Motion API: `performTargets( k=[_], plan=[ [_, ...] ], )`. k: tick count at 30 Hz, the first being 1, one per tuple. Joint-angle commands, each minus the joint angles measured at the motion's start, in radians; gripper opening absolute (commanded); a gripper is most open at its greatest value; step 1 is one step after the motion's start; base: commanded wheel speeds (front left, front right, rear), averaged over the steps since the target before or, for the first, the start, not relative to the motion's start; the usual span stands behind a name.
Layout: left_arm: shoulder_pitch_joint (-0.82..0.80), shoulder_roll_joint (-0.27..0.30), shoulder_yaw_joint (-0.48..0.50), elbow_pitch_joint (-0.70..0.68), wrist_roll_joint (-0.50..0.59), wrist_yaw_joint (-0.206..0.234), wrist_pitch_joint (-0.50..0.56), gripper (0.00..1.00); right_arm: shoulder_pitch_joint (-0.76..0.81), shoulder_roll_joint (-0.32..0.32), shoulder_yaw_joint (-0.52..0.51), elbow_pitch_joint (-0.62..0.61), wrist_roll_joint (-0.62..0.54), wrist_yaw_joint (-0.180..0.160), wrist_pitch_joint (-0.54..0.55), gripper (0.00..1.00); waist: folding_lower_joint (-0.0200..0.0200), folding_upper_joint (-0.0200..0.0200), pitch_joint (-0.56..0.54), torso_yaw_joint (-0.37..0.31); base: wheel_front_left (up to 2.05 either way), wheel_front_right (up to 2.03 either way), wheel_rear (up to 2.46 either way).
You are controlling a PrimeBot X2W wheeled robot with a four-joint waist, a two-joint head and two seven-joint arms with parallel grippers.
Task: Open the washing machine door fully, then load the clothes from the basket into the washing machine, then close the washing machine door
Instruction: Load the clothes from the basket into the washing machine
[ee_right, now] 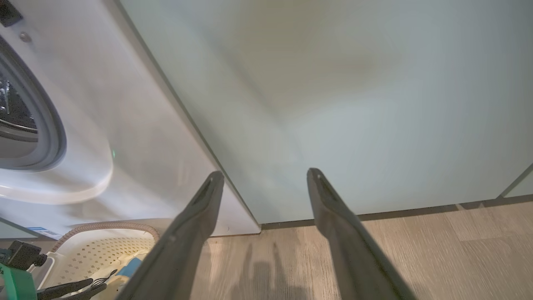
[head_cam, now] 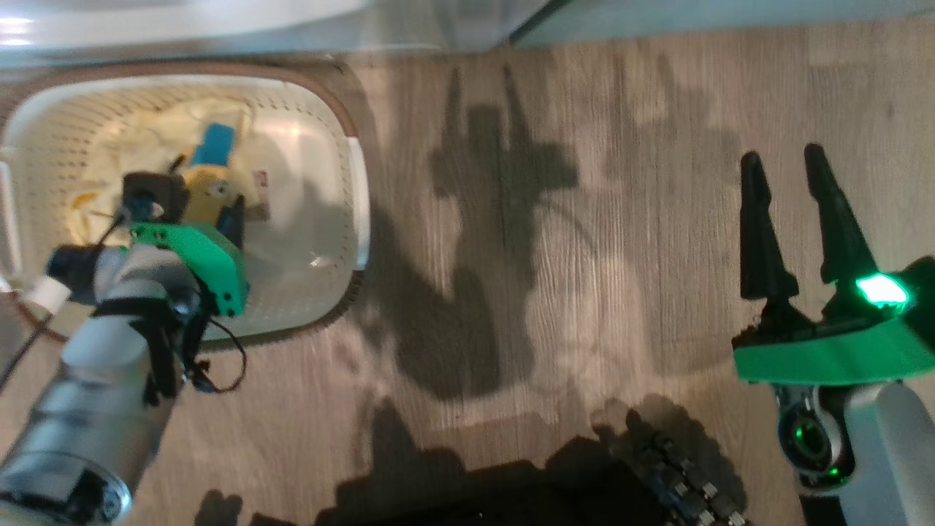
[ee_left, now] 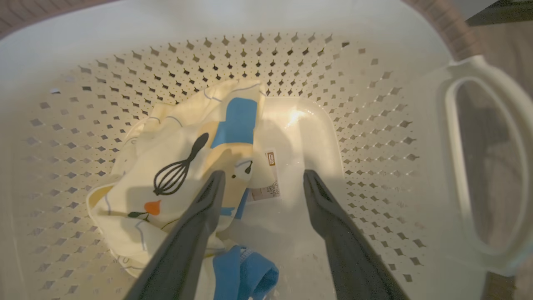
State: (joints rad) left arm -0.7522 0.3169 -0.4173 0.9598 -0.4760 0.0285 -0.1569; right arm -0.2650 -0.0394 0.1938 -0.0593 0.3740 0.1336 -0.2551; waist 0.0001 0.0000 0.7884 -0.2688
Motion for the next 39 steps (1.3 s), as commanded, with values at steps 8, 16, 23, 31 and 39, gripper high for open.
performTargets(
  k=[8, 16, 23, 31, 39],
  plan=[
    [-0.093, 0.077, 0.035, 0.101, -0.009, -0.025, 0.008, 1.0, -0.024, -0.011, 0.02, -0.052, 0.051, -0.003, -0.007, 1.0, -0.0001, 0.0, 0.137, -0.066, 0.0, 0.0, 0.0],
    [-0.158, 0.121, 0.053, 0.176, -0.029, -0.039, 0.006, 1.0, -0.036, -0.011, 0.05, -0.069, 0.078, -0.003, -0.007, 1.0, -0.0001, 0.0, 0.203, -0.098, 0.0, 0.0, 0.0],
    [-0.193, 0.148, 0.054, 0.222, -0.036, -0.046, 0.014, 1.0, -0.039, -0.011, 0.065, -0.07, 0.089, -0.003, -0.007, 1.0, -0.0001, 0.0, 0.227, -0.117, 0.0, 0.0, 0.0],
    [-0.212, 0.138, 0.033, 0.258, -0.03, -0.052, 0.022, 0.0, -0.045, -0.011, 0.071, -0.06, 0.093, -0.003, -0.007, 1.0, -0.0001, 0.0, 0.217, -0.119, 0.0, 0.0, 0.0],
    [-0.201, 0.092, 0.018, 0.27, -0.032, -0.047, -0.041, 0.0, -0.037, -0.011, 0.035, -0.052, 0.061, -0.003, -0.007, 1.0, -0.0001, 0.0, 0.162, -0.072, 0.0, 0.0, 0.0]
  ],
)
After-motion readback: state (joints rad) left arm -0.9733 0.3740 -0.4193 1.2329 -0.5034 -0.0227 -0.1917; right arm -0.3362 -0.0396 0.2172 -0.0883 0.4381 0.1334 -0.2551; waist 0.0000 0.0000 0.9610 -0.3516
